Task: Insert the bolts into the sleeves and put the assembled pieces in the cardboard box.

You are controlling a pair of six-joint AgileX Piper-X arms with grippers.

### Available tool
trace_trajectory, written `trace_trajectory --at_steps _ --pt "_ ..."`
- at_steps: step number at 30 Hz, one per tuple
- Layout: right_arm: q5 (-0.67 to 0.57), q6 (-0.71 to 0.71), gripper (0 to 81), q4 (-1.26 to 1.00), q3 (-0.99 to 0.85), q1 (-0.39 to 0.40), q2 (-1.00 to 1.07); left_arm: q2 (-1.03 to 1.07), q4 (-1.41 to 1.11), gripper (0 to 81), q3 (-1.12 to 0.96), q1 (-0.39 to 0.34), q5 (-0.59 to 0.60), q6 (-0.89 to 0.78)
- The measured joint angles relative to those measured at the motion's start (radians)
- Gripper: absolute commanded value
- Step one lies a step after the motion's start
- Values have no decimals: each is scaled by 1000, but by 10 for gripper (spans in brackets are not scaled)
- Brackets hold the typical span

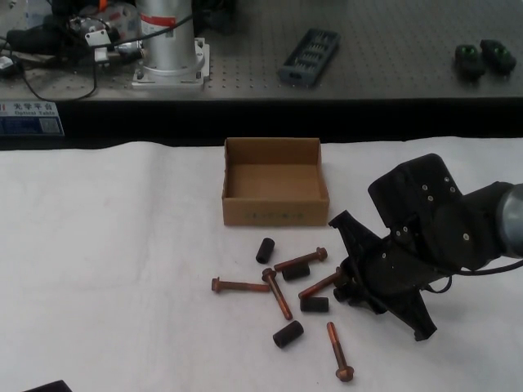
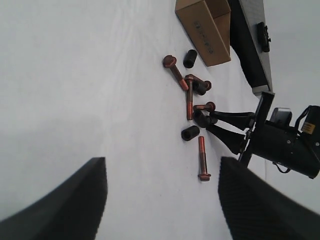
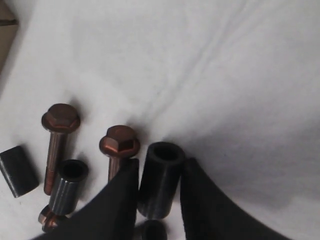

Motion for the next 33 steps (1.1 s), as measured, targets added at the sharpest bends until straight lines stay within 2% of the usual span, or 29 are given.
trace_trajectory --at_steps 4,13,15,18,19,23,28,31,33 --pt "-19 6 109 -1 -6 0 5 0 0 473 0 0 -2 0" --pt "-39 -1 103 -3 -6 -4 7 0 0 473 0 0 -2 0" --pt "-55 -27 76 -4 -6 -4 7 0 0 473 0 0 -2 0" --pt "-98 -90 1 -9 -6 -4 7 0 0 473 0 0 -2 0" --pt "-109 -110 27 -9 -6 -4 4 0 0 473 0 0 -2 0" --pt "-149 -242 27 6 -3 -4 -33 0 0 473 0 0 -2 40" --pt "-165 -484 27 143 0 -2 -162 0 -24 472 0 0 -2 123" --pt "-166 -602 27 213 18 -2 -240 0 -75 421 0 0 -2 128" --pt "-166 -630 27 232 29 -2 -271 0 -88 379 0 0 -4 128"
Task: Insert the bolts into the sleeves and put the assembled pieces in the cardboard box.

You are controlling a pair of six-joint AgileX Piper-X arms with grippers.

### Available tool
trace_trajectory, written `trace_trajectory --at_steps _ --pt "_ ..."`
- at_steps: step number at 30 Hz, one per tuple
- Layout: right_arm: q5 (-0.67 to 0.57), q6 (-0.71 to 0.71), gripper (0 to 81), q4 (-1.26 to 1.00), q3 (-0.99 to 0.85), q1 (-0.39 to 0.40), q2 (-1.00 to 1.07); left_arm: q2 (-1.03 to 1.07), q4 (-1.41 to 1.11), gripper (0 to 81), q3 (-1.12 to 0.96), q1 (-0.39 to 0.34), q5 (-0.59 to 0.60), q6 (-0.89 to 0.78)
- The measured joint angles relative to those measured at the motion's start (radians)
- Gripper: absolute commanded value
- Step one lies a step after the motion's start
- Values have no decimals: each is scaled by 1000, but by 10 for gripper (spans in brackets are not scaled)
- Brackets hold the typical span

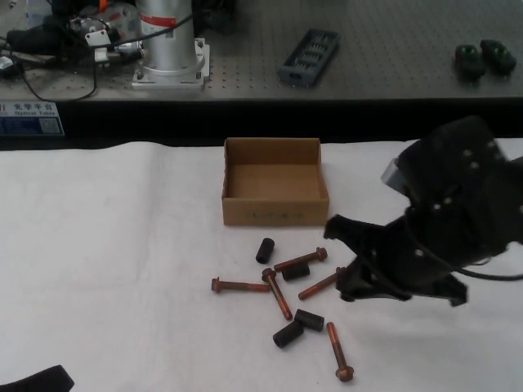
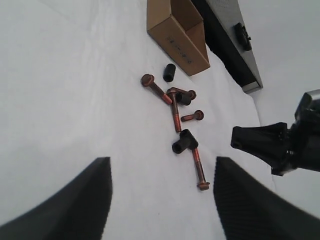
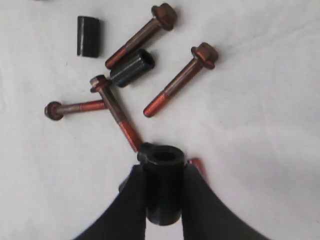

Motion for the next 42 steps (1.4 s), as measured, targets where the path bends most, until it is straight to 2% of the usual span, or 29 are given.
trace_trajectory --at_steps 9,15,19,28,30,32,34,37,42 --pt "-3 -113 27 98 90 0 -237 0 -19 371 0 0 60 44" --pt "-10 -148 27 171 152 0 -400 6 -19 371 -7 -26 65 47" --pt "-11 -166 27 211 181 0 -474 86 -27 371 -44 -64 51 99" --pt "-22 -202 27 290 198 0 -534 548 -172 371 -223 -213 -82 130" --pt "-35 -204 27 290 198 0 -537 598 -187 371 -247 -231 -128 134" --pt "-45 -205 27 293 198 0 -539 777 -210 371 -353 -296 -208 134" --pt "-60 -210 27 293 198 0 -541 1042 -220 371 -467 -387 -289 91" --pt "-74 -216 27 295 199 0 -555 1202 -222 371 -596 -454 -348 23" --pt "-115 -256 27 340 199 -7 -599 1405 -236 371 -788 -524 -412 -67"
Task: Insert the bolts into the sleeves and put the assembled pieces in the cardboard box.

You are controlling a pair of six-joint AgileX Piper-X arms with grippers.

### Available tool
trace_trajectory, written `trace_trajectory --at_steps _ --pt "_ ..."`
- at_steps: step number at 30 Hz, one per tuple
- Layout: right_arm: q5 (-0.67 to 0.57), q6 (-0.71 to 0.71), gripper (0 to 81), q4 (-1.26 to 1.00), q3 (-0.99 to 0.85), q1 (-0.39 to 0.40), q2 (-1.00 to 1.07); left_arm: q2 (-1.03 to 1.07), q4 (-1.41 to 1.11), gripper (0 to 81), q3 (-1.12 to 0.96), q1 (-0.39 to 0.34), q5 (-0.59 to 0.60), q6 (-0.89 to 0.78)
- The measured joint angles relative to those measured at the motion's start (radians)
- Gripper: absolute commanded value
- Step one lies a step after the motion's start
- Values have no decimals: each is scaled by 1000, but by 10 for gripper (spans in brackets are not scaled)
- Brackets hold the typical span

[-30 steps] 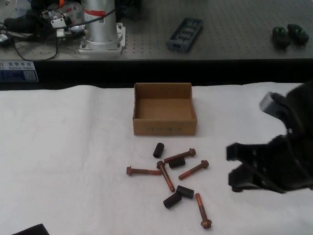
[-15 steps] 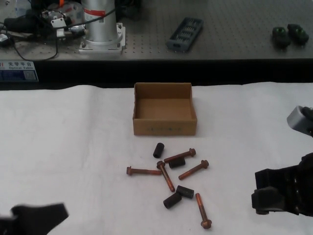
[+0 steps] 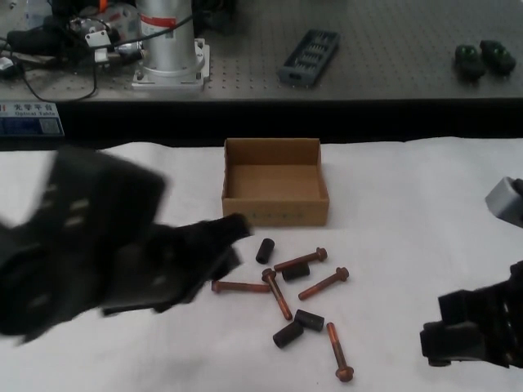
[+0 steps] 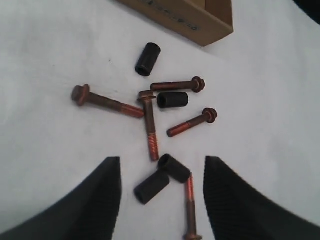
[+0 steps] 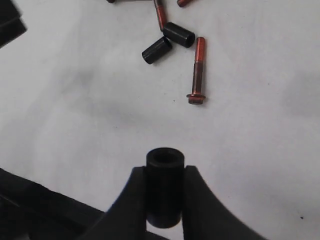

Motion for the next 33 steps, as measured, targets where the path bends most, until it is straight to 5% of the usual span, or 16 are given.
trace_trajectory --at_steps 12,33 --pt "-42 -149 27 146 0 -109 -111 296 56 298 -142 -32 -46 -509" --pt "-134 -176 27 155 3 -136 -110 400 -71 298 -147 -32 -185 -692"
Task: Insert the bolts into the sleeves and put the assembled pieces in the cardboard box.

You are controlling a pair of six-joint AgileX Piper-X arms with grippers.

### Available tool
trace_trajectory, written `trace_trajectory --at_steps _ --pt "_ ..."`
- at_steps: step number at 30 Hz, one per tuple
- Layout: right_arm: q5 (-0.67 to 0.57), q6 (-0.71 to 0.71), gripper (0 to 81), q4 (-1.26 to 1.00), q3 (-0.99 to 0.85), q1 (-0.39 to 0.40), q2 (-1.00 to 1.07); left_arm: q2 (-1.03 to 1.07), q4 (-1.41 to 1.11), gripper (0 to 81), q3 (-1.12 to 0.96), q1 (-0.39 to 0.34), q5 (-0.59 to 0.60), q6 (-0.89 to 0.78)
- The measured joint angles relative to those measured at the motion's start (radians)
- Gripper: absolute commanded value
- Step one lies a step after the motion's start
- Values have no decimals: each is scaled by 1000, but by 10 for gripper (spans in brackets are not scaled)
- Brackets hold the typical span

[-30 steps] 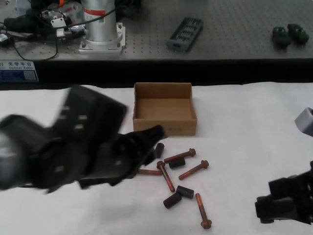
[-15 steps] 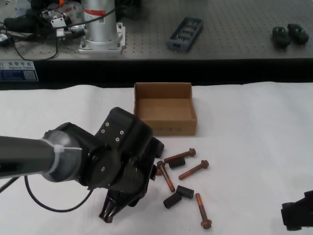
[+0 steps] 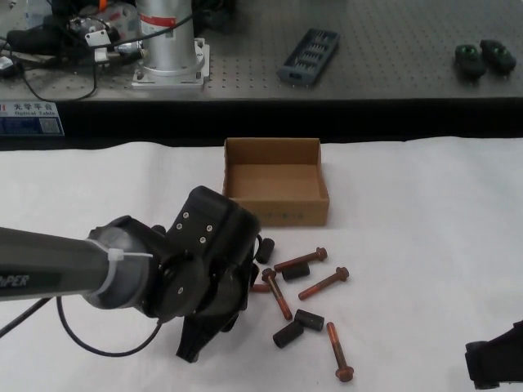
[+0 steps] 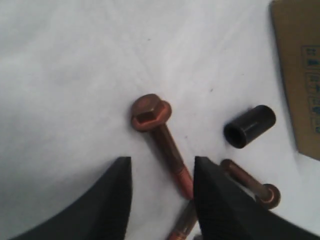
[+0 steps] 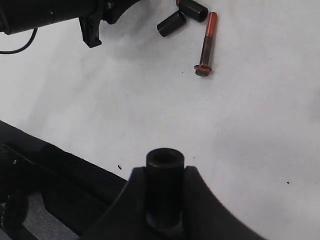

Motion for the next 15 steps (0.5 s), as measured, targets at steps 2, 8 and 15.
trace_trajectory --at_steps 2,8,15 --pt "0 0 27 0 0 -2 0 6 -16 296 -4 0 -4 -1" --pt "-4 0 27 0 0 -2 0 15 -29 296 -12 0 -29 -3" --pt "-23 0 27 0 0 -2 0 23 -27 296 -11 0 -56 -5"
